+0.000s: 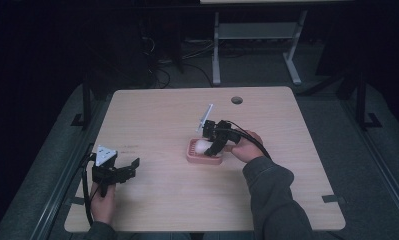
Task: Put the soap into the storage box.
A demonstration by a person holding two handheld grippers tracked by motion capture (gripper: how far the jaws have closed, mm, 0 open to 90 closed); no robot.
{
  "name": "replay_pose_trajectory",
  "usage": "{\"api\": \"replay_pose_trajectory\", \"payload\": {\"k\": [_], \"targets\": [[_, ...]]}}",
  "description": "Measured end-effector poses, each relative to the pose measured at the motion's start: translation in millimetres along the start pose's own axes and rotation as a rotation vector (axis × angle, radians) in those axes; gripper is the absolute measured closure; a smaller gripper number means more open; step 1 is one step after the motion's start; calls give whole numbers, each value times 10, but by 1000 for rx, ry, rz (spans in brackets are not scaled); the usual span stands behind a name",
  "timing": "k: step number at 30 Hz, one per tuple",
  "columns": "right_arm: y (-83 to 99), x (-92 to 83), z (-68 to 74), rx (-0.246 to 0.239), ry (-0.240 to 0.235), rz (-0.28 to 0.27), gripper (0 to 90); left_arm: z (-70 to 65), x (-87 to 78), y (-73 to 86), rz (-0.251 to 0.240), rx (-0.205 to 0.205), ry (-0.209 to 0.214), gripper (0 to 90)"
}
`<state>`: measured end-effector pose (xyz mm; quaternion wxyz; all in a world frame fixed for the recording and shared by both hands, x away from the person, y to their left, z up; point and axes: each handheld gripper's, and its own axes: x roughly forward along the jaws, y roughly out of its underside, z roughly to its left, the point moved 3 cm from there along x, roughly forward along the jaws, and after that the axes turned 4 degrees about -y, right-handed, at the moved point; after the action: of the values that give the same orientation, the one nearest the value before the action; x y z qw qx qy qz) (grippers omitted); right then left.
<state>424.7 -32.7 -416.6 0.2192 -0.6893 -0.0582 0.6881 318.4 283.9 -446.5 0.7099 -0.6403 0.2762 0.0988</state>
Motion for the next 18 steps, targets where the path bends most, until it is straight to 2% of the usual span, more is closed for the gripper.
{"api": "replay_pose_trajectory", "payload": {"k": [6,18], "targets": [[-61,33,-38,0,-6,-2,486,9,1,2,-2,-3,-1,143],[-80,245,-155,31,-24,35,486,23,0,0,1,-3,-2,143]]}}
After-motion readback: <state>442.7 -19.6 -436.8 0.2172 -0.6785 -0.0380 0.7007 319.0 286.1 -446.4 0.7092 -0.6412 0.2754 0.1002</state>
